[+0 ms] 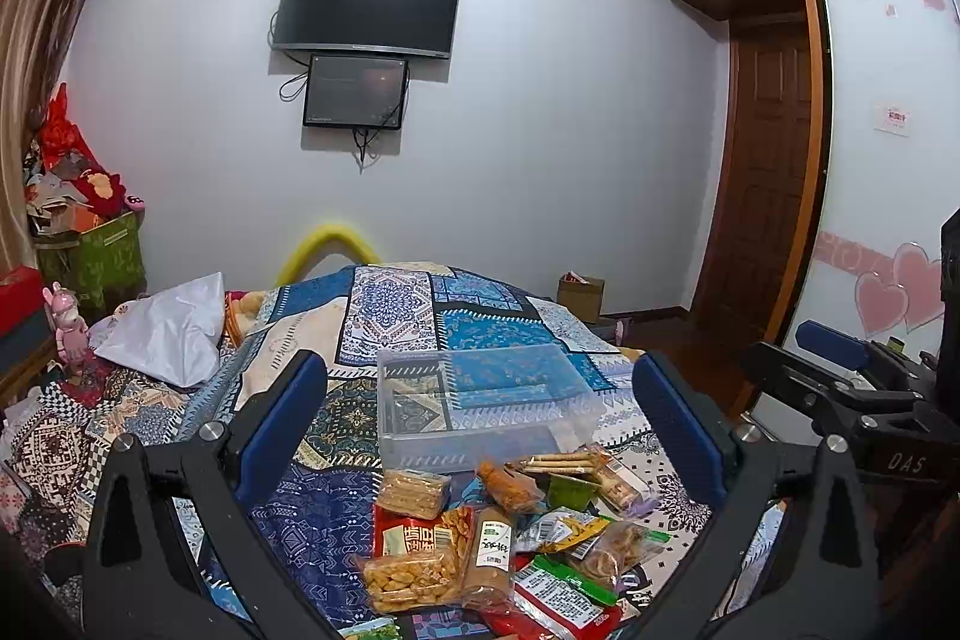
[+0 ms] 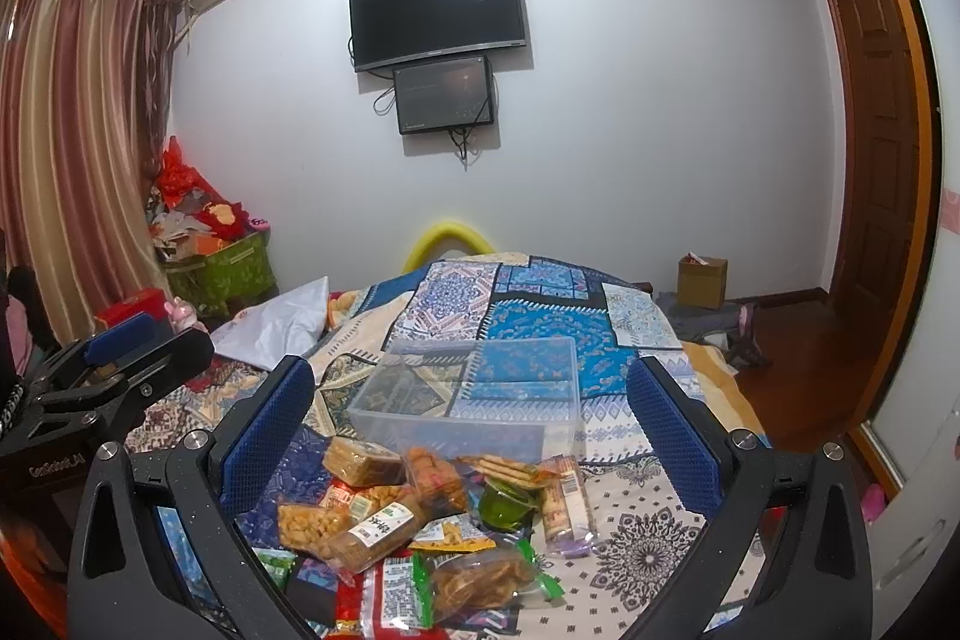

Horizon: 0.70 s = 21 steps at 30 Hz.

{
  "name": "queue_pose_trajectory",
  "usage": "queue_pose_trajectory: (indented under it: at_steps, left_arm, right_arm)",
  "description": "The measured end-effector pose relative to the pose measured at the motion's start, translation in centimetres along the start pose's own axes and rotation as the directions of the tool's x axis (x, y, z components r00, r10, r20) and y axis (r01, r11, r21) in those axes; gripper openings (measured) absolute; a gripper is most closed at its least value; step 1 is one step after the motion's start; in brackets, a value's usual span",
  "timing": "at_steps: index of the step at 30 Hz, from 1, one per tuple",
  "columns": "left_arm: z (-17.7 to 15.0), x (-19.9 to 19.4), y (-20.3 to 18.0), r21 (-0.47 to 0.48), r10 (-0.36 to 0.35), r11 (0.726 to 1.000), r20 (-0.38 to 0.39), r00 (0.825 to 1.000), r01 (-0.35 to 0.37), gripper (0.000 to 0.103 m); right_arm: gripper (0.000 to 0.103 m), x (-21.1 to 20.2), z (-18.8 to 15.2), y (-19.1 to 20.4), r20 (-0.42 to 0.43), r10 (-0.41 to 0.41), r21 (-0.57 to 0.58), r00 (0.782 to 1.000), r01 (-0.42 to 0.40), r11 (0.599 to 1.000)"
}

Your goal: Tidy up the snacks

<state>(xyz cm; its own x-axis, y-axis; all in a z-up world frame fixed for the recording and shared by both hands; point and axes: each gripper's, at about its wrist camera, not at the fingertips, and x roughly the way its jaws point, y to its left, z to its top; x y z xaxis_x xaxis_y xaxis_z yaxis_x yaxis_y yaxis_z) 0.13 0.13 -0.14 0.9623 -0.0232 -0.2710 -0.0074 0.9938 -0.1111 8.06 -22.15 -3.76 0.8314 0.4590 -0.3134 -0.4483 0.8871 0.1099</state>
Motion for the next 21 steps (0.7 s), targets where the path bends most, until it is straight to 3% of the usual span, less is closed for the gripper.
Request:
queue_pose_trajectory:
  at_steps: [21]
  left_arm:
    - [0.2,-0.2,-0.38,0.002,-0.009,1.0,0.006,1.0,0.009,0.103]
  right_arm:
    - [0.103,-0.3,0.48,0.55,0.003,0.011,-0.01,1.0,-0.011,1.0]
